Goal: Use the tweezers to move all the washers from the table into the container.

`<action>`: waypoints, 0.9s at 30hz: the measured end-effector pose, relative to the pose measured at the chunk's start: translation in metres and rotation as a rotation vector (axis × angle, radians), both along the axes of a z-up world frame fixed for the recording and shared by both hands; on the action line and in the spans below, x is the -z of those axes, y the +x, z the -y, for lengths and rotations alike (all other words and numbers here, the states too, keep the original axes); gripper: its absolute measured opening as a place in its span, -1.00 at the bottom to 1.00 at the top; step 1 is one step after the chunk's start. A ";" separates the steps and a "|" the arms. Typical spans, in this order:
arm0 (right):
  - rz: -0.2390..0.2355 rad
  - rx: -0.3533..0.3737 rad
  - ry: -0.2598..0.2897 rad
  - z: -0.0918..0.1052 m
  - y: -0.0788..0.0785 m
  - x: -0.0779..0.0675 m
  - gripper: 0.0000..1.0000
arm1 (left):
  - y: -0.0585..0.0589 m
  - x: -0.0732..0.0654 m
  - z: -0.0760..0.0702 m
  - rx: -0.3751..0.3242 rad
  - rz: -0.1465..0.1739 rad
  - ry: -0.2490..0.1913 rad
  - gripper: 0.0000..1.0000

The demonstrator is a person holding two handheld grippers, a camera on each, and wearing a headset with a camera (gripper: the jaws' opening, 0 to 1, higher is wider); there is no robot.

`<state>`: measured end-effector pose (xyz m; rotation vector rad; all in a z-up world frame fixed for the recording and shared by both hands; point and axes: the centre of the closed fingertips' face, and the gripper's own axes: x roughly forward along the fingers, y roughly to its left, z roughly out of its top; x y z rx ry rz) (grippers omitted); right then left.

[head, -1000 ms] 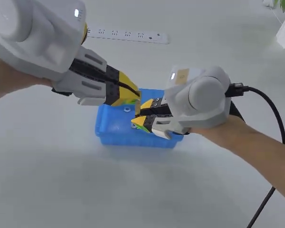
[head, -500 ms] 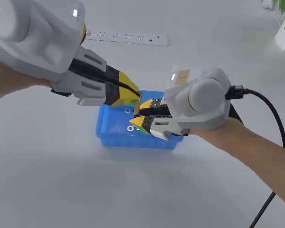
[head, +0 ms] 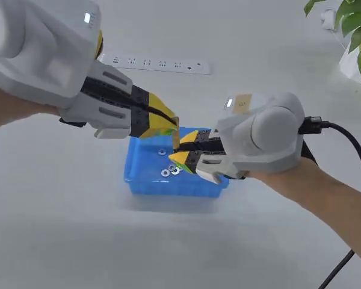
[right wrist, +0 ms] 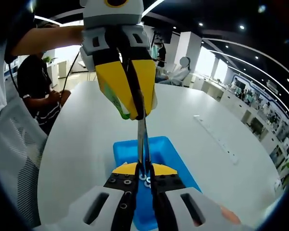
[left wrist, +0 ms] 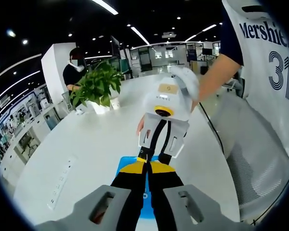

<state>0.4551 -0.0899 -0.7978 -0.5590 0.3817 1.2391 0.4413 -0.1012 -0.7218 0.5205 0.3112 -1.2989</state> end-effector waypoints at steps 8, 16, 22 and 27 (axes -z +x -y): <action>0.062 -0.032 -0.032 0.014 -0.029 -0.020 -0.81 | -0.031 -0.015 0.001 -0.002 0.025 -0.024 -0.90; 0.082 -0.071 -0.128 0.025 -0.061 -0.013 -0.82 | -0.071 -0.007 0.007 -0.001 0.043 0.004 -0.89; 0.062 -0.144 -0.249 0.032 -0.086 0.019 -0.82 | -0.097 0.026 0.009 -0.023 0.001 0.048 -0.89; 0.069 -0.180 -0.348 0.040 -0.094 0.042 -0.82 | -0.103 0.050 0.011 -0.070 -0.036 0.094 -0.89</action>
